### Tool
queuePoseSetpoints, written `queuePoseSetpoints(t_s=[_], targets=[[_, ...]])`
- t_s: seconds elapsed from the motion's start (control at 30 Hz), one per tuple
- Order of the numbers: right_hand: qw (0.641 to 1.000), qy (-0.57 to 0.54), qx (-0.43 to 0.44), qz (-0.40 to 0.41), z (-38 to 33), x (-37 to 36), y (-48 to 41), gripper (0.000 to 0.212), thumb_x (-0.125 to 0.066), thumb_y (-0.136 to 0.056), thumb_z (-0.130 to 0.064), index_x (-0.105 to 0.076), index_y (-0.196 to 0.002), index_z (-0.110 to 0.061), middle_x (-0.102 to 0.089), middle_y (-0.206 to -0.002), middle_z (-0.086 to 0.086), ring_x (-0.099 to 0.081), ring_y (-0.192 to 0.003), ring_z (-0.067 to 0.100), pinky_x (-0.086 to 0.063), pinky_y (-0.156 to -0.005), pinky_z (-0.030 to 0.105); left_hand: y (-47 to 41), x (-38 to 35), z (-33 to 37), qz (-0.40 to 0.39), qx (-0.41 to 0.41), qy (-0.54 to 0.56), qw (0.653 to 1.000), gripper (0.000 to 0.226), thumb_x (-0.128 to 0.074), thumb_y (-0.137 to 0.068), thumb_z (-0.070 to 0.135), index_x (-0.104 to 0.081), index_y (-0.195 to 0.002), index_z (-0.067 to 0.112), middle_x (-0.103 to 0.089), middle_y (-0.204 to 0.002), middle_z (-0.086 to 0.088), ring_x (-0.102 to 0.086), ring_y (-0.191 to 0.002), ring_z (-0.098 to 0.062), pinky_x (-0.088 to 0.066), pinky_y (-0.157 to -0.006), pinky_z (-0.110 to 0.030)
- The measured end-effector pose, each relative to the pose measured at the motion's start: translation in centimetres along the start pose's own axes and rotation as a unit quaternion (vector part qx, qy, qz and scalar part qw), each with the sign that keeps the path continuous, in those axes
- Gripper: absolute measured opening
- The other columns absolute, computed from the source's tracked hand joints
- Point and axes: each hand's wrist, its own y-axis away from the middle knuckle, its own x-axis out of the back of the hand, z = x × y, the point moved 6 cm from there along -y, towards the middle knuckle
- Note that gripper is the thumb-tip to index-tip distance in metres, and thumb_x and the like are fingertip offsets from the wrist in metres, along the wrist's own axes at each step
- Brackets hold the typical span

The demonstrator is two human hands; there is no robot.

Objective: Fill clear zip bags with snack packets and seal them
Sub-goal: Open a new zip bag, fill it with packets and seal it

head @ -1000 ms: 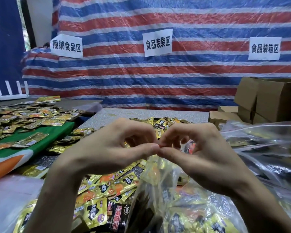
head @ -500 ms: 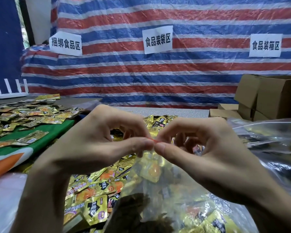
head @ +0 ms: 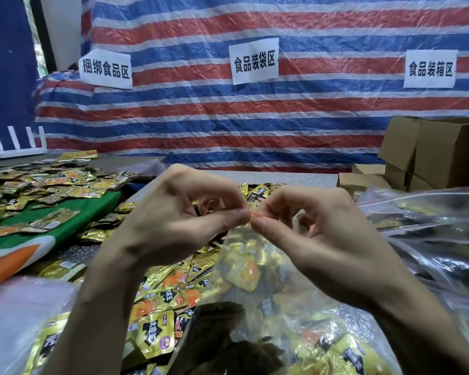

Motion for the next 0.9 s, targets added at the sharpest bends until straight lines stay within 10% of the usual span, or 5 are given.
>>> queuePoseSetpoints(t_s=[0.27,0.6,0.9], targets=[[0.995,-0.028,-0.069,-0.065,3.2,0.7,-0.6,0.02,-0.071,-0.087,-0.03,-0.074,-0.076,-0.015,-0.072,-0.075,0.005,-0.065,-0.072,0.019,-0.048,-0.066,0.033,0.0,-0.5,-3.9,0.051,0.05,0.051,0.996,0.008,-0.072,-0.078,0.017,-0.076,-0.073,0.022,-0.07,-0.07,0.007,-0.059,-0.061,-0.011,-0.047,-0.055,-0.036],[0.984,-0.018,-0.14,-0.105,5.7,1.0,-0.5,0.02,-0.074,-0.086,-0.031,-0.074,-0.073,-0.015,-0.073,-0.071,-0.001,-0.065,-0.063,0.003,-0.049,-0.059,0.016,1.2,0.9,-7.5,0.1,0.096,0.098,0.985,0.009,-0.074,-0.074,0.029,-0.077,-0.082,0.026,-0.073,-0.07,-0.003,-0.067,-0.065,-0.024,-0.052,-0.059,-0.057],[0.969,0.023,-0.181,-0.166,6.8,1.2,0.2,0.018,-0.068,-0.091,-0.029,-0.071,-0.075,-0.02,-0.072,-0.077,0.0,-0.066,-0.074,0.015,-0.057,-0.075,0.038,1.8,1.4,-9.3,0.126,0.119,0.109,0.979,0.011,-0.072,-0.075,0.015,-0.078,-0.076,0.024,-0.072,-0.072,-0.01,-0.067,-0.068,-0.035,-0.055,-0.065,-0.061]])
